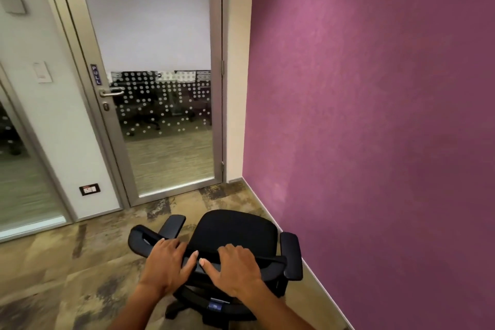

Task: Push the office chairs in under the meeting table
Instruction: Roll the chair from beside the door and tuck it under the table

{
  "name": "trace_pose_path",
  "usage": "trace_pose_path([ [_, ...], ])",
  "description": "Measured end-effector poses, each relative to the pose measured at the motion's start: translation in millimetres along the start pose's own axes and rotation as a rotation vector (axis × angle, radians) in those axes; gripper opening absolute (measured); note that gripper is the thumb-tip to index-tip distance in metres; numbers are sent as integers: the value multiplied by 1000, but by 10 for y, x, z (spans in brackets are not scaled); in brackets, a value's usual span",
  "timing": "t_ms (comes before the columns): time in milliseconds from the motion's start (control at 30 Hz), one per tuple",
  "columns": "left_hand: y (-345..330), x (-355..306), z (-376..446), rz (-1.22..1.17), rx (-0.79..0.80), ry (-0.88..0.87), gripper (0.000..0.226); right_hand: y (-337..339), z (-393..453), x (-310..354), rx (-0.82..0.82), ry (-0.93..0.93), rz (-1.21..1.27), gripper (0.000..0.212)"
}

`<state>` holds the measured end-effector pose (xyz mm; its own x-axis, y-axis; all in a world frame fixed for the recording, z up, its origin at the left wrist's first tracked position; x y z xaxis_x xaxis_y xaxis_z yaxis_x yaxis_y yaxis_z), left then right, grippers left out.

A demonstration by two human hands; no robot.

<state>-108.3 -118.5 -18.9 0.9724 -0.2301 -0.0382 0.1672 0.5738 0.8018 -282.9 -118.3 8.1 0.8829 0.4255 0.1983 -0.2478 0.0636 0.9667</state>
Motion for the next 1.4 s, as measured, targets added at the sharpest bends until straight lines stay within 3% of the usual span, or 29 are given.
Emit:
trace_pose_path([
  [133,175,-330,-357,57,24,64,71,40,-417,-79,24,129,18,112],
  [433,700,-1382,-1204,213,82,299,46,187,-1392,-406,-23,396,34,104],
  [567,1005,-1751,-1619,282,109,417,48,230,-1811,-390,-55,526,57,117],
  [767,1405,-2407,-2077,370,90,541,52,349,-2425,-494,-57,641,96,119],
  [1000,1802,-2869,-1994,468,37,619,56,700,-2581,-588,-91,696,109,110],
  [1067,1879,-3202,-2147,462,58,706,61,704,-2787,-726,-56,734,106,105],
  [1133,1897,-3794,-2677,487,117,847,66,625,-3357,-857,5,902,109,104],
  [1400,2323,-5109,-3452,622,177,1049,67,764,-4539,-1134,101,1129,229,100],
])
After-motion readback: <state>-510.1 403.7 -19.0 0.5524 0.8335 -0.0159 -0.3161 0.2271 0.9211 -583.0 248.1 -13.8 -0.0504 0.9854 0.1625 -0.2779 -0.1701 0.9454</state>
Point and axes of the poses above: each hand's wrist, its own z-axis towards the middle knuckle, its own y-axis out of the back of the hand, x = y × z, the point moved 5 cm from there along z, towards the middle knuckle, and after that the axes turned 7 degrees about -x, right-handed, at the moved point
